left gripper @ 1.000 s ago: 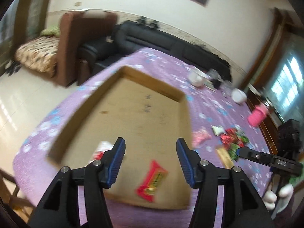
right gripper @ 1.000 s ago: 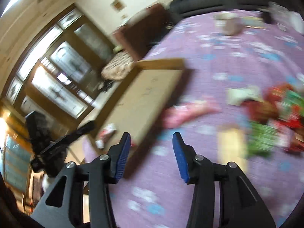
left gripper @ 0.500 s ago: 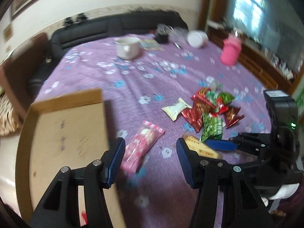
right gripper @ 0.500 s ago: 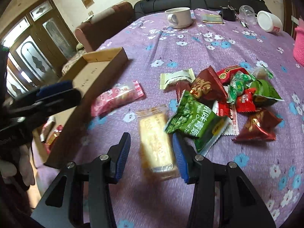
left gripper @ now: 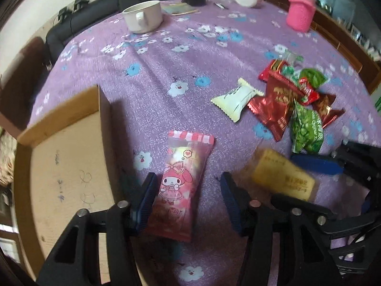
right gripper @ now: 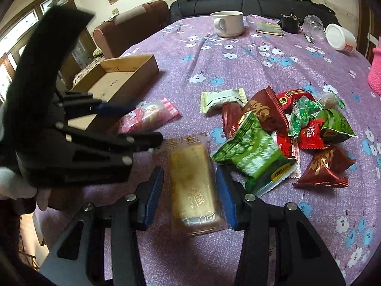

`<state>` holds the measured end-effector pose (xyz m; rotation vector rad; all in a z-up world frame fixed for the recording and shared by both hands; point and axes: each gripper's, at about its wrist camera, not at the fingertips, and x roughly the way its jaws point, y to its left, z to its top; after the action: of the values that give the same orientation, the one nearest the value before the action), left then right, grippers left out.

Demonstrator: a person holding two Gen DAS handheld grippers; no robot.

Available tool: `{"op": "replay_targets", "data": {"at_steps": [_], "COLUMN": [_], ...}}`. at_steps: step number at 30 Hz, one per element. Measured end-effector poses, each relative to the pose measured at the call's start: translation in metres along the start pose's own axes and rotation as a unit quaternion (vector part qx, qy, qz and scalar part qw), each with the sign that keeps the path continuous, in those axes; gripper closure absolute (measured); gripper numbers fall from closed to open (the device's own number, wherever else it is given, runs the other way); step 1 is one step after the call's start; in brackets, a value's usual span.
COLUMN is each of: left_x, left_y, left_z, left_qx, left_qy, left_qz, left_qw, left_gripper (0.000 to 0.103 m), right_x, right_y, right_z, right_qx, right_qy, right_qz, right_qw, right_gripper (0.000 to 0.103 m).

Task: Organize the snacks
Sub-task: 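Grasp the pink cartoon packet with the left tool while the right tool grasps the yellow cake, then carry both snacks into the cardboard box and release them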

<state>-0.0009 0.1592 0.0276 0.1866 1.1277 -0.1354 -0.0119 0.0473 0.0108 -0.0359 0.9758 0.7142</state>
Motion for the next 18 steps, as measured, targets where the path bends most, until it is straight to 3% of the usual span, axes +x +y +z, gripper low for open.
{"op": "replay_targets", "data": {"at_steps": [1,4,10,15,18], "left_x": [-0.001,-0.009,-0.04,-0.073,-0.087], "left_y": [0.0,-0.003,0.001,0.025,0.046], "left_z": [-0.002,-0.01,-0.028,-0.056,-0.068], "left_qx": [-0.005,-0.019,-0.077,-0.144,-0.174], "left_qy": [-0.003,-0.022,-0.078,-0.13,-0.146], "left_qz": [-0.009,0.002,-0.033,-0.065,-0.059], "left_qw": [0.9999,0.9996,0.9934,0.9789,0.972], "left_gripper": [0.079,0.079,0.079,0.079,0.079], "right_x": [-0.001,-0.005,-0.02,-0.042,-0.053], "right_y": [0.0,-0.005,-0.013,-0.005,0.006], "right_z": [-0.001,-0.005,-0.015,-0.013,-0.006], "right_qx": [-0.001,0.013,0.04,0.033,0.024], "right_qy": [0.0,-0.002,-0.011,-0.025,-0.029], "right_qz": [-0.003,0.023,0.065,0.079,0.096], "right_qw": [1.0,1.0,0.997,0.996,0.995], "right_gripper": [0.067,0.068,0.068,0.068,0.068]}}
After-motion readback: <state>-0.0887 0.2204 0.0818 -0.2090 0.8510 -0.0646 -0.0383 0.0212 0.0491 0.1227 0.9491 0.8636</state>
